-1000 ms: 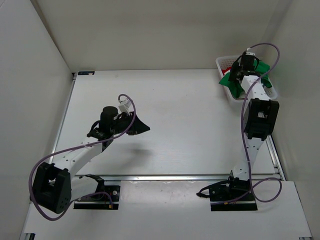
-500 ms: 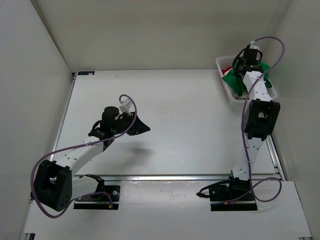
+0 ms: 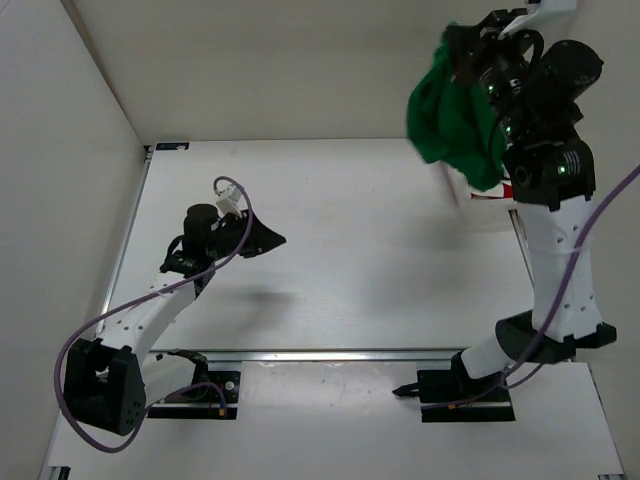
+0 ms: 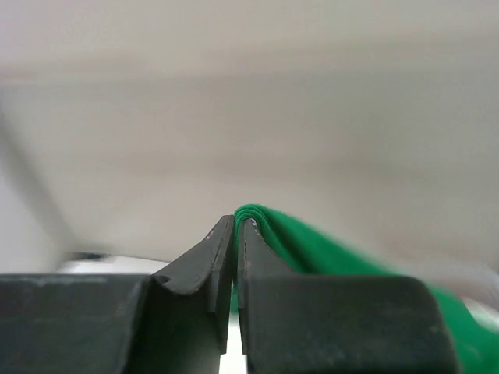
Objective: Fold and stack the t-shirts
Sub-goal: Grab crumpled tshirt from bin with the right arm, then move the tshirt to the center of the board
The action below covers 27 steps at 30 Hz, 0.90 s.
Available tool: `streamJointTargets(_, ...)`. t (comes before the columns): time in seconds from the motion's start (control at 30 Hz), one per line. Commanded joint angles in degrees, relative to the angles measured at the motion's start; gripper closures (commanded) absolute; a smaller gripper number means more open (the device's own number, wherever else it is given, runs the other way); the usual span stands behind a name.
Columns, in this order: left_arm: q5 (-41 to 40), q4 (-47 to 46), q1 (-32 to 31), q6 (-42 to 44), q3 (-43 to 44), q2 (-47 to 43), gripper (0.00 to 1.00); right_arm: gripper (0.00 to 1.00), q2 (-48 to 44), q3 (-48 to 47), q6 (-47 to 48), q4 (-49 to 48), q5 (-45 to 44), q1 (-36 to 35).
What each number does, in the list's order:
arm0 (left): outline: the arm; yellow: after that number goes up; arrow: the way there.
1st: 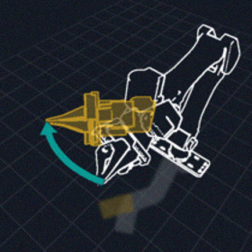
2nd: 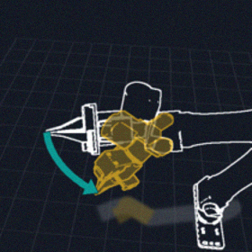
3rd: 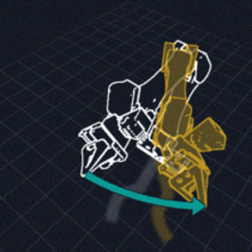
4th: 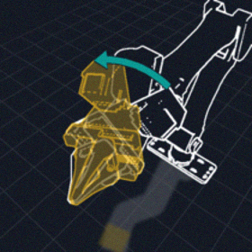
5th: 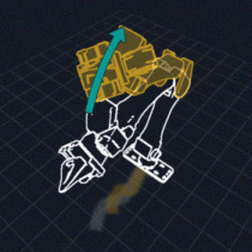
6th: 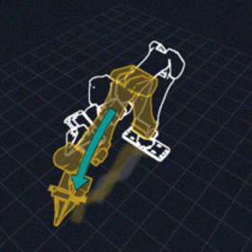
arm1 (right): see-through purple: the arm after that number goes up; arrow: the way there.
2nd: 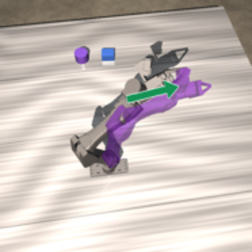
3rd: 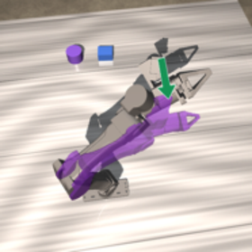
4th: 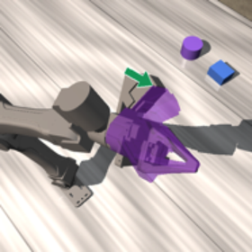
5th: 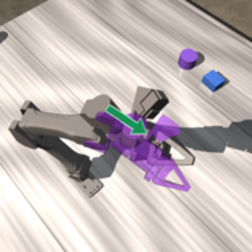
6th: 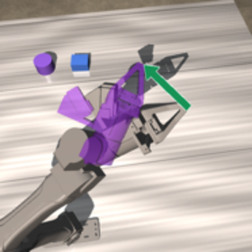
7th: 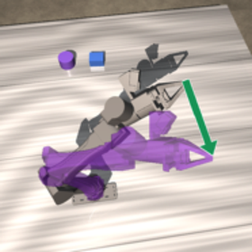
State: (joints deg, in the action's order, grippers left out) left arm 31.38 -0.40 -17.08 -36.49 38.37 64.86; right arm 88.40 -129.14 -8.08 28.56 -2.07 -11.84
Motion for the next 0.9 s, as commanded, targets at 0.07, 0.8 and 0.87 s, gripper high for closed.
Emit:
streamJointTargets(0.07, -0.70, 3.82, 6.52, -0.43, 2.58, -5.00, 0.65, 1.00, -2.97, -5.58, 4.21, -6.22, 1.27, -17.22)
streamJointTargets(0.8, -13.26, 7.26, 15.34, -2.19, -2.95, -5.80, 0.58, 0.70, 12.76, 33.35, -13.55, -14.08, 29.24, 4.63)
streamJointTargets(0.87, -16.16, 7.44, 11.83, -2.36, -3.91, -5.53, 0.58, 0.58, 11.45, 33.86, -10.57, -12.40, 23.90, 2.80)
